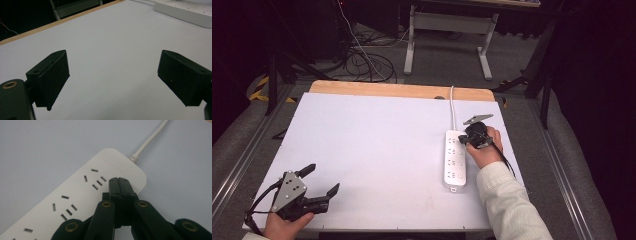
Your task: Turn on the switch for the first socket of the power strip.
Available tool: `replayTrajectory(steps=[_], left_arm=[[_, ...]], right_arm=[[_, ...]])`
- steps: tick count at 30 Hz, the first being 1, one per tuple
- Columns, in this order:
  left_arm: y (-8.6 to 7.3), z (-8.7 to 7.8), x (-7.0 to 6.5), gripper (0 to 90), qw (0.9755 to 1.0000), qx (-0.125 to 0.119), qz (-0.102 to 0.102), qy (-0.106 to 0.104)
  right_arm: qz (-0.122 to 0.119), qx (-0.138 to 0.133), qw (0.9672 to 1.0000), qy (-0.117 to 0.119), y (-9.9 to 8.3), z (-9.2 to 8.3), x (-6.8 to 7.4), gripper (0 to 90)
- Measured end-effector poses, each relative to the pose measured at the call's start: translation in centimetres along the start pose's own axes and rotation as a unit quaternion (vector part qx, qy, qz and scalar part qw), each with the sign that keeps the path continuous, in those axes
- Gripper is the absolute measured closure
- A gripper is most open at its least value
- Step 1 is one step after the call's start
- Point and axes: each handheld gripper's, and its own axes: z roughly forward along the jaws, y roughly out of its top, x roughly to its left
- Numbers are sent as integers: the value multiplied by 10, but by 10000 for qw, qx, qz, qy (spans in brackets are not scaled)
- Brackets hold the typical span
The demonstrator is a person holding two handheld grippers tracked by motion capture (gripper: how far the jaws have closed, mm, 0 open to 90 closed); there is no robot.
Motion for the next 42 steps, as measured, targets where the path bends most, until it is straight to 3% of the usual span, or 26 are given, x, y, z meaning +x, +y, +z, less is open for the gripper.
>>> replayTrajectory(steps=[30,34,39,42], left_arm=[[0,0,-1,108,10000,18,9,-7],[0,1,-1,108,10000,17,-1,-9],[0,0,-1,108,10000,23,10,-7],[0,0,-1,108,10000,18,27,-8]], right_arm=[[25,-8,10000,-31,-3,2,2,900],[-22,-10,9999,-124,-3,3,4,900],[63,-49,10000,-25,-4,3,2,900],[-37,-17,9999,-126,-4,4,5,900]])
